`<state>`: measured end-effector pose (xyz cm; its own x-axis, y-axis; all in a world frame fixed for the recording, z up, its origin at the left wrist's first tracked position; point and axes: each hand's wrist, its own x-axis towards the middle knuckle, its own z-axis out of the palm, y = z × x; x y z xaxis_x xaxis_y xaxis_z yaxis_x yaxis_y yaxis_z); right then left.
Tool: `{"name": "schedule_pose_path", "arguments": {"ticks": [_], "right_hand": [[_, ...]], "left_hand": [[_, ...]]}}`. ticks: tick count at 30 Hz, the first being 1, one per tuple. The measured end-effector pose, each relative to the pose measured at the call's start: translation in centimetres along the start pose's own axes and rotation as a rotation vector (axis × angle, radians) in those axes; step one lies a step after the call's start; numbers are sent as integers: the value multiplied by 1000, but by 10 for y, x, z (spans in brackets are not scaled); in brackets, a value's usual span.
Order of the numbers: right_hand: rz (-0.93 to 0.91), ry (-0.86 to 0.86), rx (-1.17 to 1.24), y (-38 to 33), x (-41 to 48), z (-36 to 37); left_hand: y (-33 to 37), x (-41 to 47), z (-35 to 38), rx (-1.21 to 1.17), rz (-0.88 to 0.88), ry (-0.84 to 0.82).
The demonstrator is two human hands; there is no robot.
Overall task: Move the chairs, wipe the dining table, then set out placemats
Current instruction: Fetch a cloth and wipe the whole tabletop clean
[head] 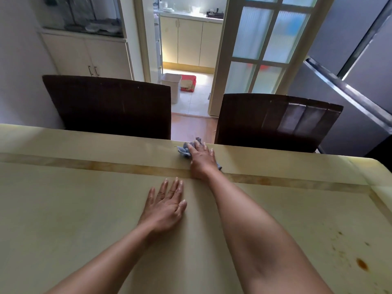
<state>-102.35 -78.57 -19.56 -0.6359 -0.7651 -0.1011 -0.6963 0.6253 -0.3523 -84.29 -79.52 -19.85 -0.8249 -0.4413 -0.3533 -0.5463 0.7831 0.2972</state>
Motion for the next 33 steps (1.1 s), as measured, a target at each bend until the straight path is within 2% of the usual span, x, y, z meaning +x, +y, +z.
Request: {"name": "schedule_pose_path", "arguments": {"ticks": [6, 17, 23, 27, 29, 33], "right_hand": [[262, 53, -14, 86, 4, -24], [462, 154, -73, 192, -60, -57], [351, 118, -101, 171, -90, -46], [178, 108, -57, 129, -128, -23], [112, 97, -28, 108, -147, -15], [94, 13, 1, 97, -172, -14]], "left_hand": [[0, 2, 2, 9, -3, 7], [1, 3, 3, -20, -24, 12], [-1, 6, 2, 10, -45, 9], [6, 2, -2, 41, -79, 14], [32, 0, 1, 65, -31, 49], [101, -16, 27, -14, 112, 50]]}}
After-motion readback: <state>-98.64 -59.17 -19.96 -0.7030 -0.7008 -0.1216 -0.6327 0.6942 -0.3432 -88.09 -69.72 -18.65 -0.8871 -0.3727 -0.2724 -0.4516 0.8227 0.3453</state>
